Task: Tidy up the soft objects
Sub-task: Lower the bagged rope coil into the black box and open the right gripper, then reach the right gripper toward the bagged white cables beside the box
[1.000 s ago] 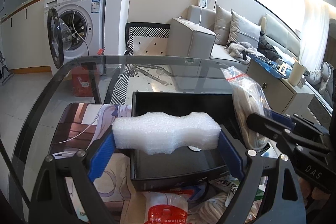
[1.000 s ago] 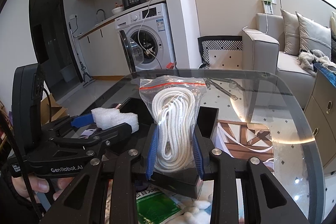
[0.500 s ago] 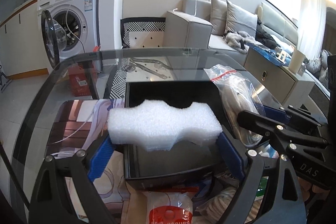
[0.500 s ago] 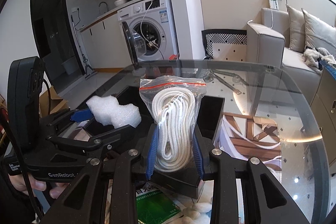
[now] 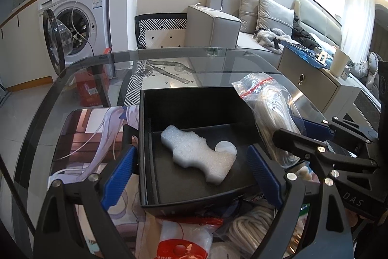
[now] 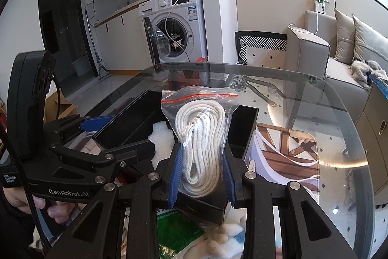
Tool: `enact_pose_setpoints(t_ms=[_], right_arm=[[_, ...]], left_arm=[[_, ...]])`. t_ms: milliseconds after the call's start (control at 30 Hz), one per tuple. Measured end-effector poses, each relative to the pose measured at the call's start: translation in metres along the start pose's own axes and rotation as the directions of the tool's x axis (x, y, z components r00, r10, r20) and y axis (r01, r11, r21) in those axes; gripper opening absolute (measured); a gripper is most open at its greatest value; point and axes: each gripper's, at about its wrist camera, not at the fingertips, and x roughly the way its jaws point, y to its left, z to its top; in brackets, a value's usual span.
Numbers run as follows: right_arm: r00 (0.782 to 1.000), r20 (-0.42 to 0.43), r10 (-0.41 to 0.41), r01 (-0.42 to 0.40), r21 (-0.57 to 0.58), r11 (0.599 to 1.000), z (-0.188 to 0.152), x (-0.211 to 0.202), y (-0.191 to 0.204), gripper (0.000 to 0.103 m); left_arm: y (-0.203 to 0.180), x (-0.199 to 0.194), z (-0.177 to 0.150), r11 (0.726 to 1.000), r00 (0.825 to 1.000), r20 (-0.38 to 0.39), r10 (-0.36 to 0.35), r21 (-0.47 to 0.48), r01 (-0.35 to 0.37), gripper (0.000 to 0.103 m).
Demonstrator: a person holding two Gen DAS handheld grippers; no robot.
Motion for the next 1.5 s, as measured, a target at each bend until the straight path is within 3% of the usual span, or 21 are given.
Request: enact_pose_setpoints(t_ms=[267, 367, 433, 500, 733, 900, 1100, 1500], right_arm=[[1.000, -0.011, 0.009, -0.009, -0.011, 1.000, 0.003, 0.001, -0.002, 0.035], [1.000, 0.020, -0.004, 0.004, -0.016, 1.000, 0.002, -0.005, -0.002, 0.048], [0.999, 0.047, -0.025, 0.025, -0.011, 1.000, 0.002, -0.013, -0.004, 0.067], [0.997, 0.063, -0.052, 0.052, -0.002, 0.999, 0.000, -0.022, -0.007, 0.077], [0.994, 0.087, -0.062, 0.056, 0.070, 0.996, -0.013, -0.057, -0.015, 0.100], [0.994, 0.093, -0.058, 0.048, 0.112, 0.993, -0.025, -0.081, -0.015, 0.102], [0.994, 0.075, -0.081, 0.075, 0.077, 0.994, -0.041, -0.100, -0.005, 0.102], [0.997, 0.021, -0.080, 0.078, 0.070, 0.994, -0.072, -0.110, 0.006, 0.102]], left_arm=[[-0.002, -0.003, -0.003, 1.000, 1.000, -0.012, -0.015, 0.002, 0.015, 0.092], [0.000, -0.008, -0.003, 1.000, 0.999, -0.019, -0.029, -0.004, 0.029, 0.096], [0.000, -0.014, -0.005, 0.999, 0.999, 0.001, -0.043, -0.004, 0.043, 0.098], [0.001, -0.022, -0.007, 0.999, 0.999, 0.029, -0.034, -0.003, 0.034, 0.103], [0.006, -0.048, -0.014, 1.000, 0.997, 0.078, 0.006, 0.003, -0.006, 0.103], [0.015, -0.063, -0.021, 1.000, 0.996, 0.083, 0.021, -0.013, -0.020, 0.103], [0.017, -0.083, -0.031, 1.000, 0.995, 0.100, 0.026, -0.014, -0.025, 0.103], [0.017, -0.101, -0.050, 1.000, 0.993, 0.116, 0.026, -0.021, -0.023, 0.103]])
